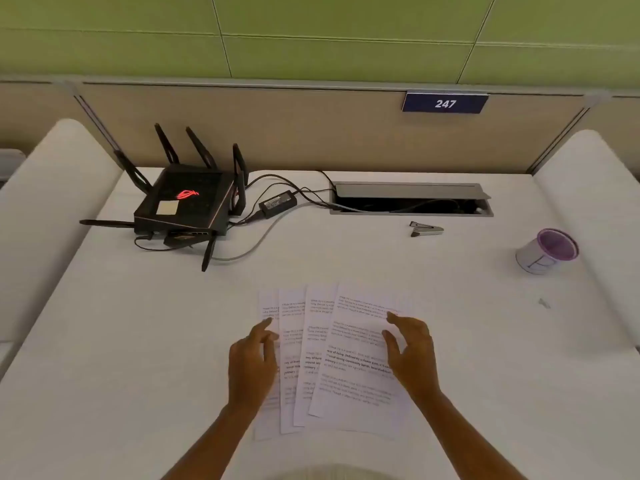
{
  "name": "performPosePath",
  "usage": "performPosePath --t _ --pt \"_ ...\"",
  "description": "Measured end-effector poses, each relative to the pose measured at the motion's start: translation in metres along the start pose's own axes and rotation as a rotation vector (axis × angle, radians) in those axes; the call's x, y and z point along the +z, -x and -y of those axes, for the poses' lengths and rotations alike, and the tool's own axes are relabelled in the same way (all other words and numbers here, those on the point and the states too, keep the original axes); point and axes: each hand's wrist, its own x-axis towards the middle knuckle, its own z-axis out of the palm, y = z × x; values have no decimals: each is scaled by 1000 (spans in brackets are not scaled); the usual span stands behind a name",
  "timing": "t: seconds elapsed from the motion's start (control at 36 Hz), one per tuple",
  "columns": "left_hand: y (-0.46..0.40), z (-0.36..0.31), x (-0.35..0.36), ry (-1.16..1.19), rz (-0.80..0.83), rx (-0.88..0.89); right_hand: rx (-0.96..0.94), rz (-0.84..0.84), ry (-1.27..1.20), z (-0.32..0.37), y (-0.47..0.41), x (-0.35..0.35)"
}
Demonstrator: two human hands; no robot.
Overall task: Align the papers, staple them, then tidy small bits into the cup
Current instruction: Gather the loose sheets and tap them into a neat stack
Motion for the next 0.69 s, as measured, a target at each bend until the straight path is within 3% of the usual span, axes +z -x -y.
performPosePath --t 0.14,0.39,0.69 --pt "2 3 -2 -61 47 -292 63 194 275 -8 6 4" --pt "10 -7 11 7 136 -394 93 425 404 -10 22 24" --pt "2 -20 24 258 208 -535 11 467 385 5 19 40"
